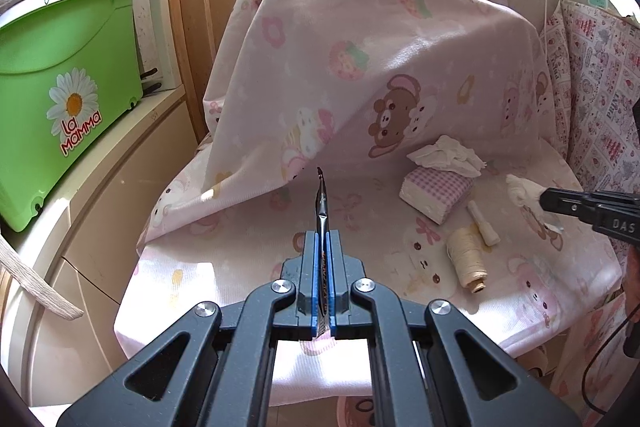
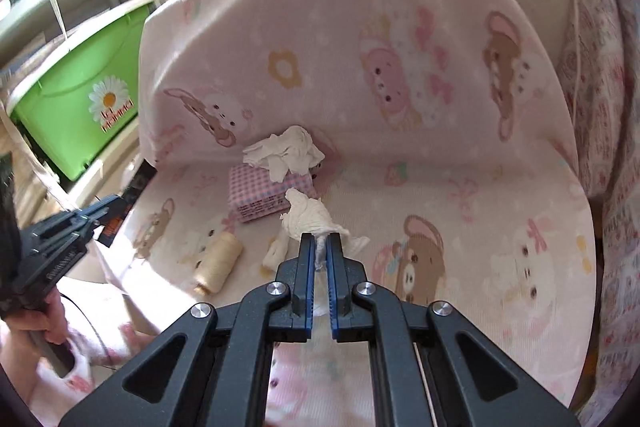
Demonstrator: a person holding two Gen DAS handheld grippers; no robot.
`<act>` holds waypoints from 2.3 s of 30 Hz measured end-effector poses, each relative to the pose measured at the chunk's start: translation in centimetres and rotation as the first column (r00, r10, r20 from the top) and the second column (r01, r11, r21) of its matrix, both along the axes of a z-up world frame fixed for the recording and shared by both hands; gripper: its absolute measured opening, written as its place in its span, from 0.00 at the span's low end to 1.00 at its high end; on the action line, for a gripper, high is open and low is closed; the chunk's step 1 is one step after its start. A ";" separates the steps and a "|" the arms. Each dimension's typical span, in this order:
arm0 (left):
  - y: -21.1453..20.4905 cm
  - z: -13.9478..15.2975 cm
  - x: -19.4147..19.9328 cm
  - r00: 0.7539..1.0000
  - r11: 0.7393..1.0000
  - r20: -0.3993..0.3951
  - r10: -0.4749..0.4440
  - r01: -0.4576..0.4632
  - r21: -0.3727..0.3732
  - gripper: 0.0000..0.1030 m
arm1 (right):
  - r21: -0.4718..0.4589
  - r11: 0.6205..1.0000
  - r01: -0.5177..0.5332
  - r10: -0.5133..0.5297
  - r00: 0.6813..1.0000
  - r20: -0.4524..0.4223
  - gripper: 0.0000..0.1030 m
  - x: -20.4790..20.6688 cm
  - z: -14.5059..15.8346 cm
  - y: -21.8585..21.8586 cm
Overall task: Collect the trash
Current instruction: 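Close the right tool on the white crumpled tissue, then carry the comb and tissue down over the pink basket with both tools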
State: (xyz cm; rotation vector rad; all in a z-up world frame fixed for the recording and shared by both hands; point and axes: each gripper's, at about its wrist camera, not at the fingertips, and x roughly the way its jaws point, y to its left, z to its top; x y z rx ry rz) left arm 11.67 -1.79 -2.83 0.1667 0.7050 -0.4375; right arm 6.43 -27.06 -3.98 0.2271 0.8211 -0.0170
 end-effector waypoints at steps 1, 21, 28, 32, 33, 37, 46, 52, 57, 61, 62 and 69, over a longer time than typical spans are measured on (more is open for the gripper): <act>0.0 0.1 -0.2 1.000 1.000 0.000 -0.003 0.003 -0.002 0.03 | 0.022 1.000 0.012 -0.012 1.000 -0.002 0.06 -0.4 0.1 -0.2; 0.6 0.4 -6.3 0.995 0.998 -0.080 -0.057 0.057 0.000 0.03 | 0.155 0.988 -0.012 0.001 0.997 0.075 0.06 -9.0 2.1 3.3; 0.5 0.0 -8.5 0.993 0.998 -0.095 -0.066 0.066 -0.005 0.03 | 0.146 0.989 -0.023 0.015 0.998 0.057 0.06 -10.4 0.8 5.2; 0.5 -0.1 -9.1 0.993 0.998 -0.103 -0.056 0.055 -0.013 0.03 | 0.157 0.987 -0.038 0.033 0.999 0.036 0.06 -10.7 0.1 6.1; 0.6 -0.2 -9.3 0.992 0.998 -0.110 -0.055 0.054 -0.017 0.03 | 0.161 0.986 -0.043 0.039 0.999 0.028 0.06 -10.8 -0.1 6.4; 0.6 -1.1 -9.6 0.984 0.997 -0.162 -0.070 0.067 -0.024 0.03 | 0.188 0.981 -0.046 0.050 0.999 -0.016 0.06 -11.0 -1.6 7.0; -1.2 -2.9 -11.2 0.961 0.987 -0.225 -0.159 0.159 -0.021 0.03 | 0.141 0.989 -0.049 0.066 0.991 -0.118 0.06 -11.1 -4.8 8.5; -1.5 -5.5 -10.9 0.930 0.987 -0.336 -0.151 0.159 -0.003 0.03 | 0.153 0.988 -0.007 0.039 0.978 -0.204 0.06 -10.3 -7.8 7.9; -1.8 -8.5 -10.5 0.881 0.987 -0.452 -0.140 0.160 0.006 0.03 | 0.161 0.987 0.031 0.017 0.959 -0.284 0.06 -9.6 -10.8 7.8; -2.3 -11.2 -10.0 0.842 0.987 -0.528 -0.114 0.154 0.032 0.03 | 0.179 0.982 0.058 0.012 0.929 -0.370 0.06 -9.0 -14.1 7.8; -2.4 -11.8 -9.9 0.831 0.988 -0.544 -0.114 0.151 0.024 0.03 | 0.181 0.981 0.070 0.006 0.920 -0.392 0.06 -8.9 -15.1 7.7; -3.3 -16.2 -9.6 0.809 0.986 -0.584 -0.064 0.140 0.087 0.03 | 0.043 0.996 0.073 -0.043 0.875 -0.481 0.06 -7.5 -19.9 8.3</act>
